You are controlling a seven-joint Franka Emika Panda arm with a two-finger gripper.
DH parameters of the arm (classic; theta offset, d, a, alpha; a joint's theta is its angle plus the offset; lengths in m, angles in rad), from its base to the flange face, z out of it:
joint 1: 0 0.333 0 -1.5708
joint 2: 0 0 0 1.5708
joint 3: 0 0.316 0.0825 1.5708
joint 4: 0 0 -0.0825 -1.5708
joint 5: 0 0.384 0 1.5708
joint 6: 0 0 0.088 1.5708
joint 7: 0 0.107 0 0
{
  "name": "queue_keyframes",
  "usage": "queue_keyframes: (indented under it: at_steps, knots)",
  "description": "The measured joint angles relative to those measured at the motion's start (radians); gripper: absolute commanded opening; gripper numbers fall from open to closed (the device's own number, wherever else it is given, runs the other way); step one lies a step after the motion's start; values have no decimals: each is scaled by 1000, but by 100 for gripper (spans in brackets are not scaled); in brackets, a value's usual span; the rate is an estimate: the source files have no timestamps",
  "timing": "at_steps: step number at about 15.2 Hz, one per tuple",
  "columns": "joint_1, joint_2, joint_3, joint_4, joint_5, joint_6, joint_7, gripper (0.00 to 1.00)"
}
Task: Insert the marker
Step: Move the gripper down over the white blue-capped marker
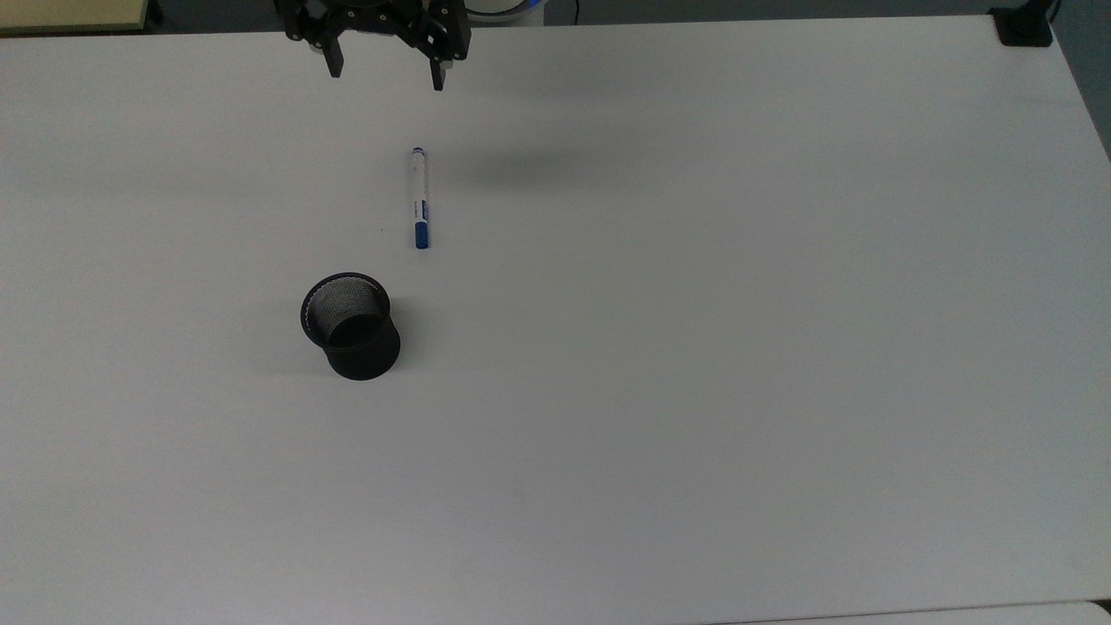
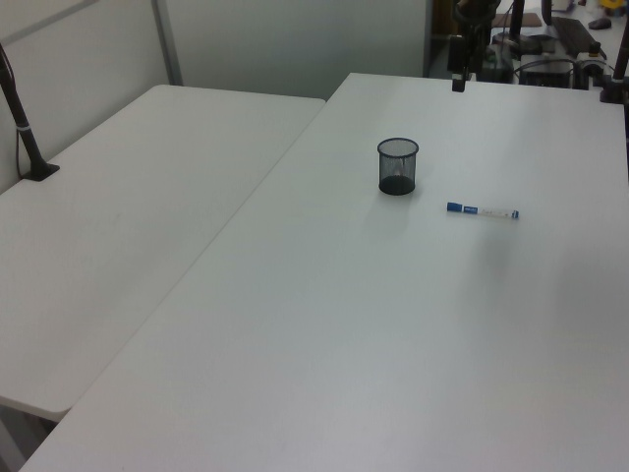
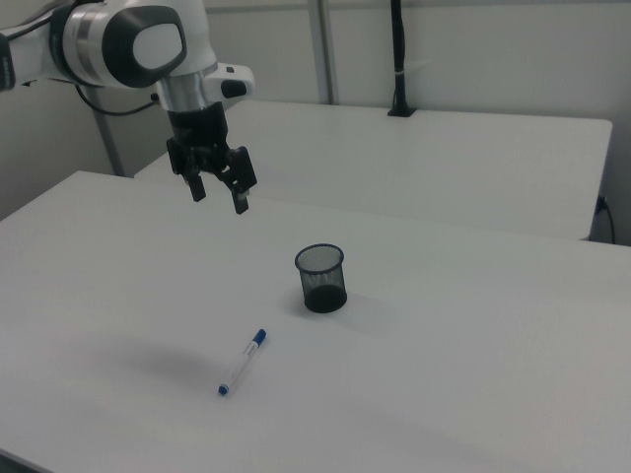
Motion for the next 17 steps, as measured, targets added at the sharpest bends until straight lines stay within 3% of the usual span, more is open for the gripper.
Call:
queue_keyframes:
  at_steps: [17]
  knots:
    - [3,10,7,0,25,0,0,100]
